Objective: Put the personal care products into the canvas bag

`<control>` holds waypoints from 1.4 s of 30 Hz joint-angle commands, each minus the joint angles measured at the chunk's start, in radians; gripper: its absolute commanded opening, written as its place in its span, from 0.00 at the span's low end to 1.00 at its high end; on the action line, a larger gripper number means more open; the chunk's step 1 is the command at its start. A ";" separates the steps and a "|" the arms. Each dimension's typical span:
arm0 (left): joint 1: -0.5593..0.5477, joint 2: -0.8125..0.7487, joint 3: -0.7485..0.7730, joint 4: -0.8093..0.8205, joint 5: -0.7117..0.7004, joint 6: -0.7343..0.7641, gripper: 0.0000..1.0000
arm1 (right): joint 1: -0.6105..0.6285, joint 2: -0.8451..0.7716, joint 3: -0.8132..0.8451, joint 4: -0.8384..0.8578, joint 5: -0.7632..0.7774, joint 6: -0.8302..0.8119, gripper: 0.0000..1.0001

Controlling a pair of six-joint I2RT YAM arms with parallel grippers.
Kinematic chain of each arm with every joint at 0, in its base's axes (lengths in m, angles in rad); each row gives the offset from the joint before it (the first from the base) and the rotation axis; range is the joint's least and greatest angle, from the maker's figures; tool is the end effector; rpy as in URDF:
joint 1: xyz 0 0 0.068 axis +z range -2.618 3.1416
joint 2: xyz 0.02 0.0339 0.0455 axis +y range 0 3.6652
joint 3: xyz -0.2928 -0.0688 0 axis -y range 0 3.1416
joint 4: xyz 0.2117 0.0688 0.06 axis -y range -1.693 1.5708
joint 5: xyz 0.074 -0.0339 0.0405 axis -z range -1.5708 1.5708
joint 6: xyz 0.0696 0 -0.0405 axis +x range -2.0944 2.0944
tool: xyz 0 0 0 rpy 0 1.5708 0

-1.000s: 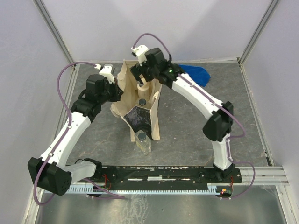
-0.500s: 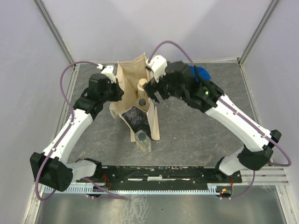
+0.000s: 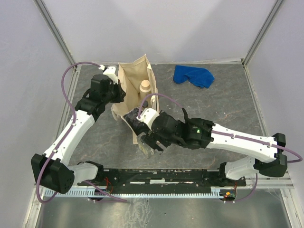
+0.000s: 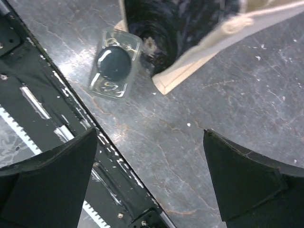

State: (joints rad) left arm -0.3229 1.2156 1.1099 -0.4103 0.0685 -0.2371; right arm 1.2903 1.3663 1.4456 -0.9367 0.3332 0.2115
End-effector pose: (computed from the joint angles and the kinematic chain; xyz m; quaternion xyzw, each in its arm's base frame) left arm 0.2448 -0.0870 0.3546 0.0543 0.8621 -0.1674 0.4752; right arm 0.0934 0.2419 0.3711 -0.4249 0.8226 0.1213 0.3578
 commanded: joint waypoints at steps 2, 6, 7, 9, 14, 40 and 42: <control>-0.005 0.002 0.024 -0.004 0.002 0.040 0.03 | 0.054 0.008 -0.025 0.120 -0.036 0.084 1.00; -0.006 -0.007 0.025 -0.020 -0.007 0.048 0.03 | 0.060 0.042 -0.025 0.149 -0.090 0.137 1.00; -0.005 -0.011 0.025 -0.022 -0.008 0.048 0.03 | 0.061 0.053 -0.020 0.149 -0.096 0.151 1.00; -0.005 -0.017 0.023 -0.025 -0.007 0.048 0.03 | 0.060 0.080 -0.006 0.142 -0.102 0.178 1.00; -0.005 -0.032 0.013 -0.031 -0.004 0.050 0.03 | 0.060 0.156 0.044 0.091 -0.124 0.219 1.00; -0.005 -0.064 -0.006 -0.053 -0.011 0.068 0.03 | 0.037 0.321 -0.149 0.364 -0.019 0.098 0.79; -0.005 -0.058 -0.008 -0.048 -0.007 0.066 0.03 | 0.036 0.311 -0.192 0.412 -0.004 0.091 0.64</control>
State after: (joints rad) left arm -0.3229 1.1645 1.1069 -0.4412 0.0547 -0.2066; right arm 1.3300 1.6882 1.3106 -0.6453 0.2924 0.3210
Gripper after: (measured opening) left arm 0.046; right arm 0.747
